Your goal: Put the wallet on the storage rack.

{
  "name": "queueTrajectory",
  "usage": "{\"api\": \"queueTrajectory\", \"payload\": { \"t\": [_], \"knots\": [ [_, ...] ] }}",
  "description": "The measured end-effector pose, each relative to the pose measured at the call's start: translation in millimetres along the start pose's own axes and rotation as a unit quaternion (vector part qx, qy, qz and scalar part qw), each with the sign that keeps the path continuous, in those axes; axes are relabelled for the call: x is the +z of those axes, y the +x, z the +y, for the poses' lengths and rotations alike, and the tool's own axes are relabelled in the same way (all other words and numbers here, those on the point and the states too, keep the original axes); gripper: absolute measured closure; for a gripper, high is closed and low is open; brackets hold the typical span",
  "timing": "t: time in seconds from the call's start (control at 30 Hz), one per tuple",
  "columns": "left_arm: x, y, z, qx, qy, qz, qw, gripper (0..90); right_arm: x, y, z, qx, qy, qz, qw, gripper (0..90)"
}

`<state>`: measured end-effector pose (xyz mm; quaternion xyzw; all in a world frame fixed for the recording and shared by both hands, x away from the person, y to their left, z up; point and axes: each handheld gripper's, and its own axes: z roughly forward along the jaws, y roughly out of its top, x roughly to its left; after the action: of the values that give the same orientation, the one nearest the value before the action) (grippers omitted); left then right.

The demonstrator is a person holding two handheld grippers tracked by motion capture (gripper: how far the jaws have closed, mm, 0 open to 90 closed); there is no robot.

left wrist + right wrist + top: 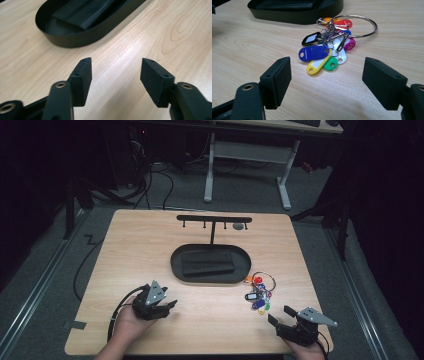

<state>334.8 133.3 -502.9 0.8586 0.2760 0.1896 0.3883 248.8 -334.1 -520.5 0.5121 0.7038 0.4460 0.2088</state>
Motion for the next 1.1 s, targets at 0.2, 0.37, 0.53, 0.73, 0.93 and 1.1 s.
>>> {"api": "queueTrajectory", "payload": {
  "t": [0.2,0.37,0.53,0.73,0.93,1.1],
  "knots": [
    [-22.0,-7.9,-22.4,-0.041,-0.016,0.005,0.9990,36.8,-0.5,-0.2,0.0,-0.001,0.000,0.003,1.0000,23.6],
    [-38.2,-3.0,-41.9,-0.096,-0.043,0.006,0.9944,31.6,-1.0,-1.7,-0.3,-0.003,0.000,0.002,1.0000,24.2],
    [-39.6,2.2,-41.5,-0.086,-0.052,0.005,0.9949,30.7,0.2,-2.7,0.8,-0.003,0.000,-0.005,1.0000,24.3],
    [-35.6,6.2,-44.7,-0.082,-0.052,-0.008,0.9952,31.5,3.8,4.1,5.1,-0.022,0.012,-0.013,0.9996,25.5],
    [-32.4,10.3,-46.3,-0.086,-0.053,-0.021,0.9947,30.6,11.6,7.5,17.2,-0.039,0.051,-0.029,0.9975,30.9],
    [-30.0,6.2,-45.5,-0.072,-0.048,-0.033,0.9957,30.6,19.8,4.4,29.3,-0.049,0.100,-0.037,0.9931,36.1]
  ]
}}
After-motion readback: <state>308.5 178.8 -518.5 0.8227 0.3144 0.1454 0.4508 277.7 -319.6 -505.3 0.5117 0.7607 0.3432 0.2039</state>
